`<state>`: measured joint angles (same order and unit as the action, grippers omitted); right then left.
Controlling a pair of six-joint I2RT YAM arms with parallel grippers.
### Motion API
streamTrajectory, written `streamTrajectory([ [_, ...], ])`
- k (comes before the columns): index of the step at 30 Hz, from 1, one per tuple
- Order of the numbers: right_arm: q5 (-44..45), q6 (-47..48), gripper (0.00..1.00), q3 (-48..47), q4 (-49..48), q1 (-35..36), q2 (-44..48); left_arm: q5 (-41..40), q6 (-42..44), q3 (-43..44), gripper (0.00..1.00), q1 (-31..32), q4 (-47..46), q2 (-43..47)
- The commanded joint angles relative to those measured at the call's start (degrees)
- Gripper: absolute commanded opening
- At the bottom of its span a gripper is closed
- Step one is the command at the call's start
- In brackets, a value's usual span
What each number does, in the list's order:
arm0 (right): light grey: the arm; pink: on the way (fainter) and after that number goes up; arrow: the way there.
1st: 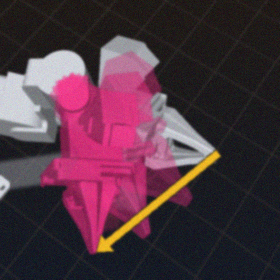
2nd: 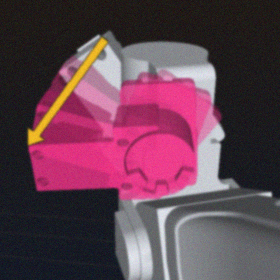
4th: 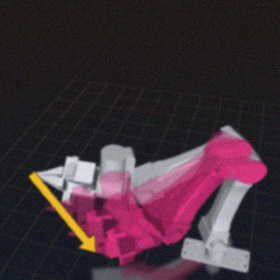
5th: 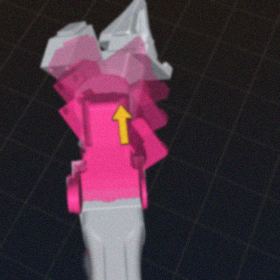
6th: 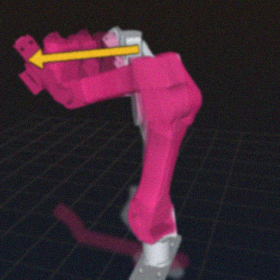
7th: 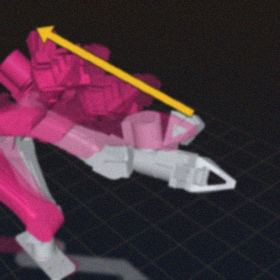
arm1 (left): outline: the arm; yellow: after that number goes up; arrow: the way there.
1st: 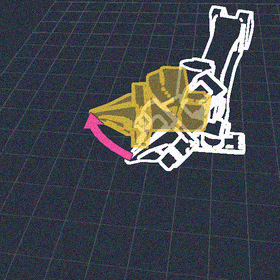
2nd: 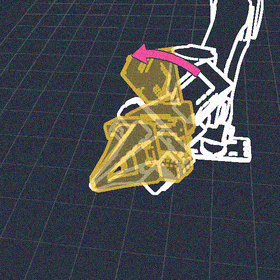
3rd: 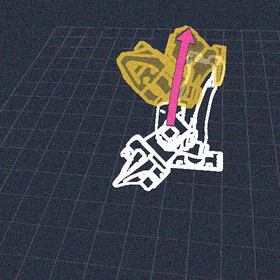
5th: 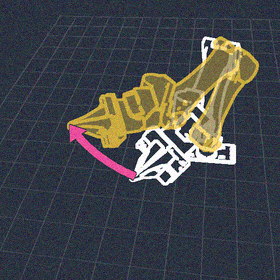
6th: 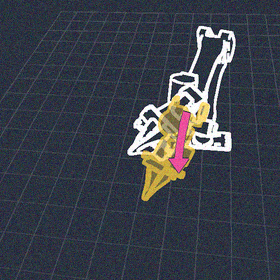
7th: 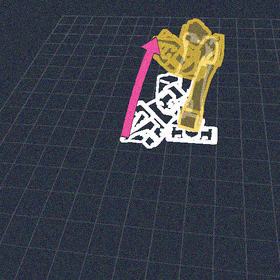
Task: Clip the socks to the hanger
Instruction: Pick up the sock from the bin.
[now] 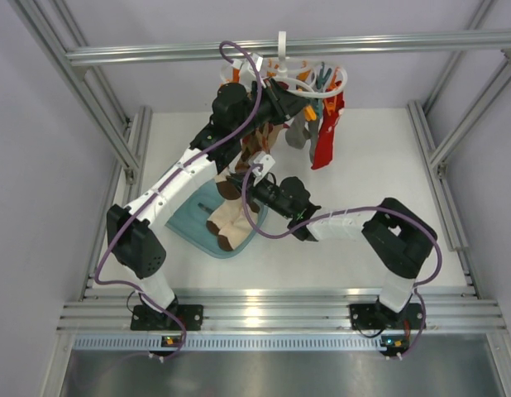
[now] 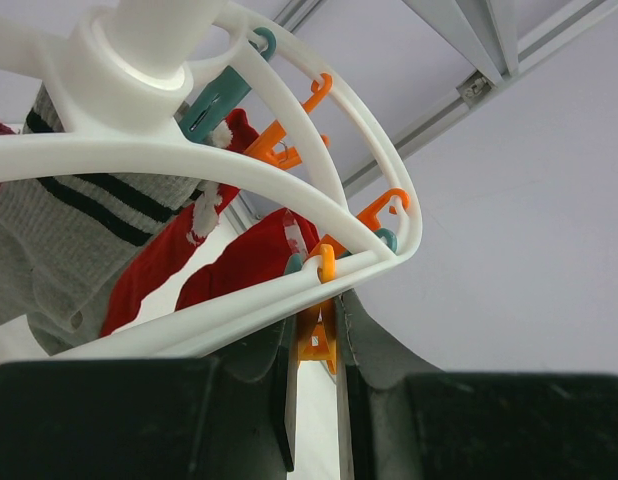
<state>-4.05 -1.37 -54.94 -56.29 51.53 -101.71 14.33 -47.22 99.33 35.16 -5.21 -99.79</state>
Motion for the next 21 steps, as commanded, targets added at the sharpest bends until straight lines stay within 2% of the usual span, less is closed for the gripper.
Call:
streamTrajectory([
  [1,1.24,-1.44,0.0,2.81,-4.53,-1.16,3.18,-1.14,-0.24,2.01,0.0,-1.32,-3.66,-2.78],
  [7,1.77,-3.37,0.0,7.74,-4.44,-1.95,7.58,-1.06,0.11,1.92,0.0,-1.41,-3.75,-2.87],
  [17,3.61,-5.66,0.0,5.28,-1.37,-5.73,13.2,-1.58,0.64,2.45,0.0,-1.67,-3.66,-3.13],
  [21,3.27,-6.9,0.0,8.08,0.66,-6.79,17.68,-1.58,1.17,2.71,0.0,-1.76,-3.4,-2.96],
])
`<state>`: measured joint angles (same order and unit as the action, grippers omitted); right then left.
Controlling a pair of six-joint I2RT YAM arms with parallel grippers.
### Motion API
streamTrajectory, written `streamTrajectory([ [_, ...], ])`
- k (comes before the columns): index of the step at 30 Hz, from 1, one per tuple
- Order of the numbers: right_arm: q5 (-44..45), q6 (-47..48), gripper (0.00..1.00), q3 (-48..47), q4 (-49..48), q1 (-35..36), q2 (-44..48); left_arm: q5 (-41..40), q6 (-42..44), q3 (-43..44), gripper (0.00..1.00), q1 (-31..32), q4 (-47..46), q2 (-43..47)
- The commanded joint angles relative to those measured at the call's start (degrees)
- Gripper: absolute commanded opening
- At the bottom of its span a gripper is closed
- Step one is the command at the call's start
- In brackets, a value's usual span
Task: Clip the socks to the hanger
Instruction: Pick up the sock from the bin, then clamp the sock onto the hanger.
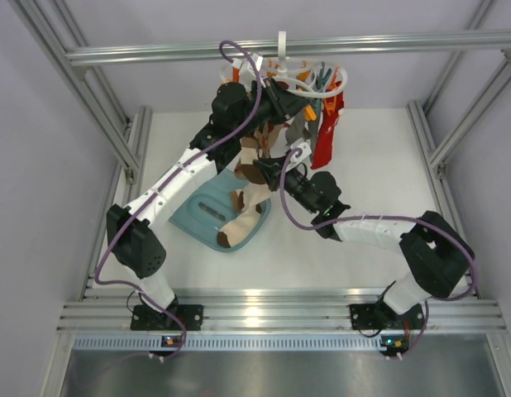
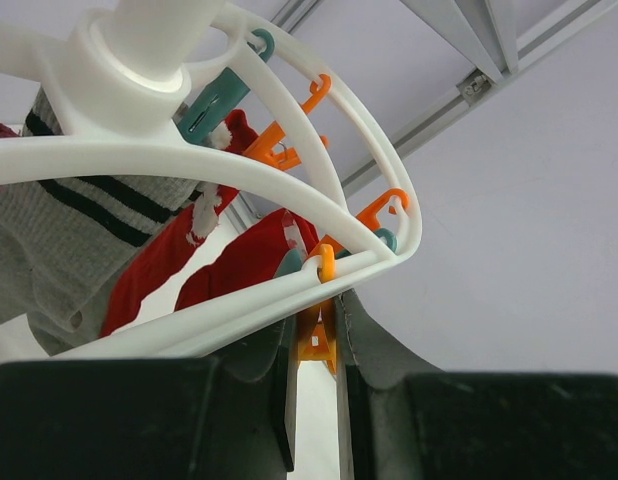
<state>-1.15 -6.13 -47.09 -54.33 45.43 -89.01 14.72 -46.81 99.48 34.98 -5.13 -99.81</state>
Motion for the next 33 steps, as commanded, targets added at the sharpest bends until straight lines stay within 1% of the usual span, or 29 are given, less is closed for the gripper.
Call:
streamTrajectory([
  [1,0.01,-1.78,0.0,0.77,-1.22,-0.69,5.68,-1.98,0.84,2.56,0.0,-1.58,-3.49,-2.93],
  [7,-3.07,1.64,0.0,2.44,-0.87,-1.13,11.22,-1.62,0.93,2.3,0.0,-1.85,-3.4,-2.76],
  [10,-4.82,2.7,0.0,2.09,3.6,-3.05,14.39,-1.28,1.02,1.95,0.0,-1.93,-3.49,-2.58],
  [13,-6.06,4.19,0.0,1.57,11.06,-5.34,17.37,-1.19,1.02,1.86,0.0,-2.02,-3.58,-2.49],
  [14,-5.89,4.81,0.0,1.13,13.26,-5.87,18.69,-1.01,1.02,1.86,0.0,-2.11,-3.66,-2.58],
  [15,-4.67,5.42,0.0,1.04,17.46,-6.84,19.4,-1.01,1.02,1.86,0.0,-2.02,-3.75,-2.58],
  [19,-3.86,11.82,0.0,1.83,22.93,-9.3,22.82,-0.22,1.02,1.51,0.0,-2.2,-4.1,-2.49],
  [23,-5.88,15.09,0.0,3.84,23.56,-12.46,26.42,0.92,1.02,0.8,0.0,-2.2,-4.89,-2.67],
  [28,-15.01,15.27,0.0,5.08,22.33,-18.52,28.63,2.42,0.93,0.01,0.0,-2.2,-5.95,-2.67],
  [33,-20.81,18.96,0.0,4.38,23.47,-20.73,29.16,3.3,1.54,-0.17,0.0,-2.11,-5.95,-2.41],
])
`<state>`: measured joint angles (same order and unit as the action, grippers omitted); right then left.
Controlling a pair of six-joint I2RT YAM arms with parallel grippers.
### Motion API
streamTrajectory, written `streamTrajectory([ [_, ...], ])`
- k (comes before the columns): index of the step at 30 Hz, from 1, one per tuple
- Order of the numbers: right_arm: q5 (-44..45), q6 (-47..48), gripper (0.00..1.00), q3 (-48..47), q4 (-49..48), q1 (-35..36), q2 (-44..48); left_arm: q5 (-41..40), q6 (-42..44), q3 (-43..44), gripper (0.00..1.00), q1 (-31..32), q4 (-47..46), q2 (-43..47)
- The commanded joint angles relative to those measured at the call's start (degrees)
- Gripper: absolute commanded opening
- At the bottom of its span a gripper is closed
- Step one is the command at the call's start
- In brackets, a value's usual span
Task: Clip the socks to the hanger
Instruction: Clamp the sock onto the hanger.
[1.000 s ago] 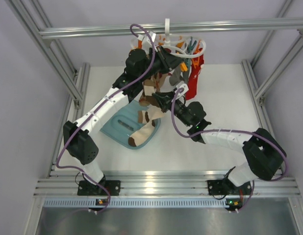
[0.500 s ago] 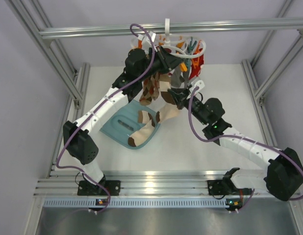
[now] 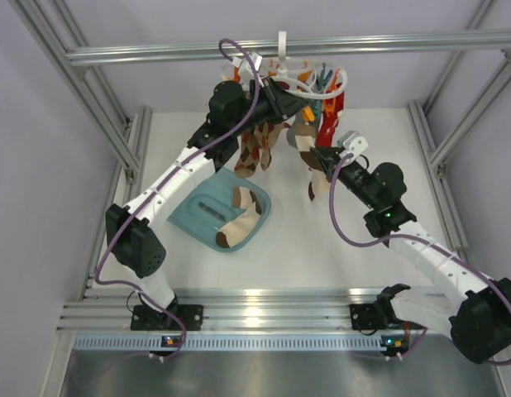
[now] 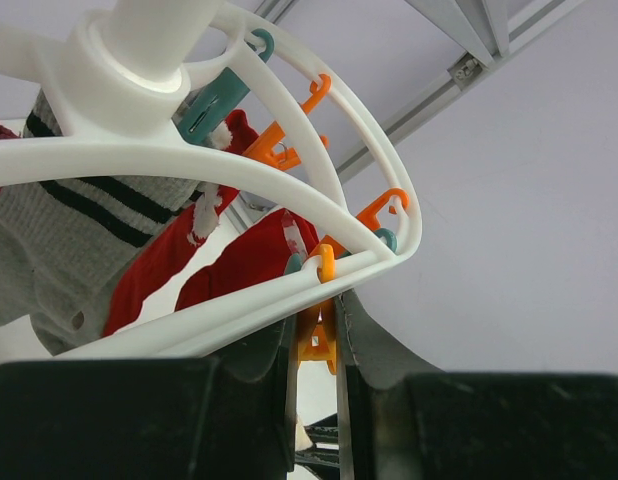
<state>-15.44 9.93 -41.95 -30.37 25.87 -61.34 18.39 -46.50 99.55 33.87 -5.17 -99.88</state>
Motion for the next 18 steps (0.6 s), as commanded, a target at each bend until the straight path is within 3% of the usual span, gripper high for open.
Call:
streamTrajectory([
  [1,-7.31,3.07,0.0,-1.02,-0.04,-1.87,1.31,-0.29,1.24,-0.41,0.0,-1.08,-5.91,-2.34],
  [18,-8.29,7.02,0.0,-0.76,0.49,-3.54,3.86,0.06,2.03,-1.2,0.0,-1.0,-5.82,-2.69],
])
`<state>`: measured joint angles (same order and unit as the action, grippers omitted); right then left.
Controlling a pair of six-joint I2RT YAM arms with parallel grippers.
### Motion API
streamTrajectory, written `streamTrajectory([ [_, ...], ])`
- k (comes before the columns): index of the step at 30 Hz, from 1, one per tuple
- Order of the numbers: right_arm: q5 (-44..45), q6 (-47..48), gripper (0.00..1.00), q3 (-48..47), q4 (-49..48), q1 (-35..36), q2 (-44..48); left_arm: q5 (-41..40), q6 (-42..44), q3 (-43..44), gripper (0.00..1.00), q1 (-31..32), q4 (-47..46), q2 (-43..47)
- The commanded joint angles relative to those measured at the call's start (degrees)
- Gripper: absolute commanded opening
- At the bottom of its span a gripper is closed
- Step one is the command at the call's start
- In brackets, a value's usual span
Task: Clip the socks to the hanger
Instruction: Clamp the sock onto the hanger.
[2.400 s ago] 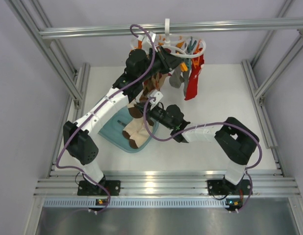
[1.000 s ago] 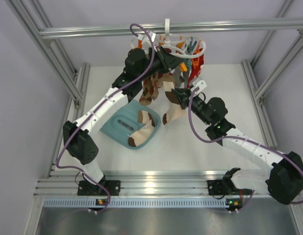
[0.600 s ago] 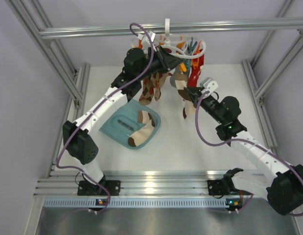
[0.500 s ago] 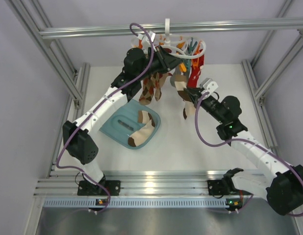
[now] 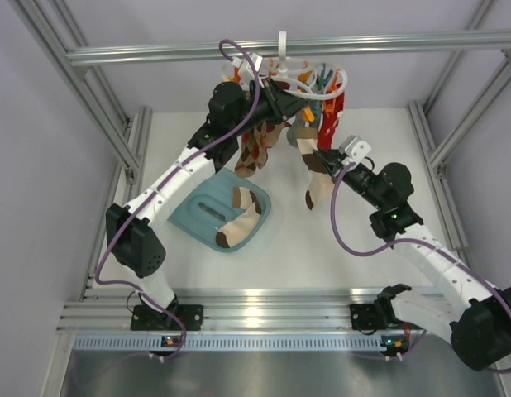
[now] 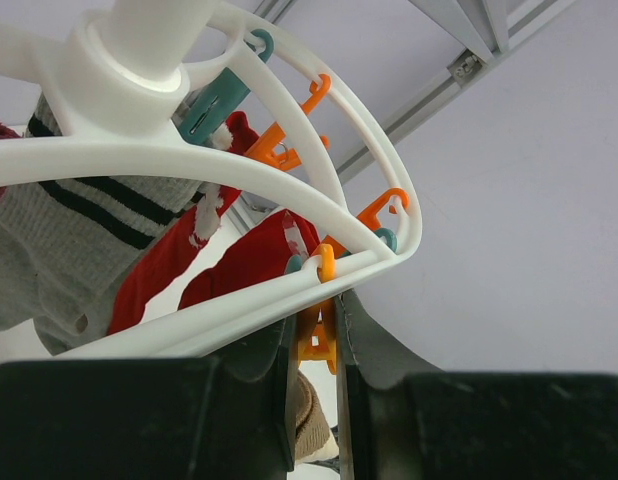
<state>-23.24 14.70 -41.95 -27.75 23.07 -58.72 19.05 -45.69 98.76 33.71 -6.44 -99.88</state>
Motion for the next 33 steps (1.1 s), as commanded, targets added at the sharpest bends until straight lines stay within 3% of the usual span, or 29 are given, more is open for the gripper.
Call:
streamTrajectory([
  [1,-0.4,2.53,0.0,-0.76,-2.22,-0.75,0.89,-0.68,1.22,-0.5,0.0,-0.84,-4.46,-2.61],
  [33,0.66,3.76,0.0,-5.15,-7.05,-1.62,-2.45,-0.5,2.45,-2.78,0.0,-0.84,-2.88,-1.99],
])
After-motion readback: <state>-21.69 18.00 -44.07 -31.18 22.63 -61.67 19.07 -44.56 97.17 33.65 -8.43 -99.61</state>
